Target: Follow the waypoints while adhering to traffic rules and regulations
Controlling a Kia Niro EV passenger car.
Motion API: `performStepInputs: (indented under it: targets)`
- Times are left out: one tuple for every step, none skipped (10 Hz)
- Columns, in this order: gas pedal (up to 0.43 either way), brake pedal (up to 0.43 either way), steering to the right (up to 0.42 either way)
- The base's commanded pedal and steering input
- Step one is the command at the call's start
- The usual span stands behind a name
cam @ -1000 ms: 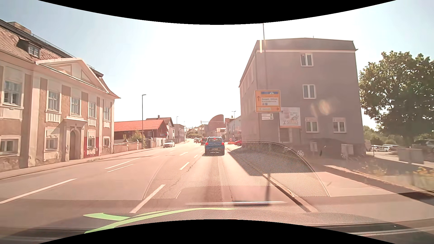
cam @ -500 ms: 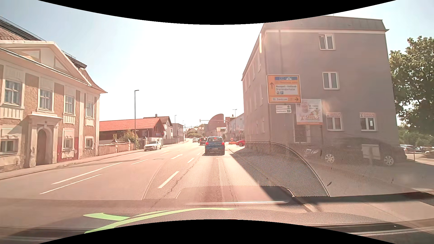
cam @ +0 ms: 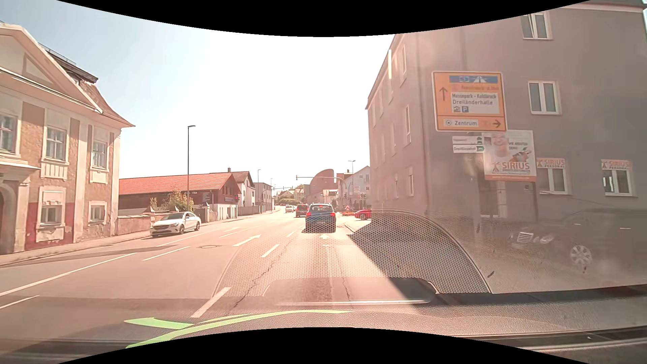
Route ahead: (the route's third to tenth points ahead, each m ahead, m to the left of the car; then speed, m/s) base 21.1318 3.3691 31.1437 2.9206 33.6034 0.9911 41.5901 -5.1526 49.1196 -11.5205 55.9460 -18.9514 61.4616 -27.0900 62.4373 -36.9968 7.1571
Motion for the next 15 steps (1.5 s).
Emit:
performStepInputs:
  targets:
    - [0.059,0.0,-0.001]
    - [0.059,0.0,-0.002]
    - [0.059,0.0,-0.001]
    - [0.0,0.0,-0.002]
    - [0.0,0.0,-0.002]
    - [0.0,0.0,-0.002]
    - [0.0,0.0,-0.001]
    - [0.0,0.03,0.0]
    - [0.0,0.116,0.001]
    - [0.0,0.177,0.002]
    - [0.0,0.189,0.002]
    - [0.0,0.201,0.003]
    - [0.0,0.207,0.004]
    - [0.0,0.213,0.005]
    - [0.0,0.213,0.006]
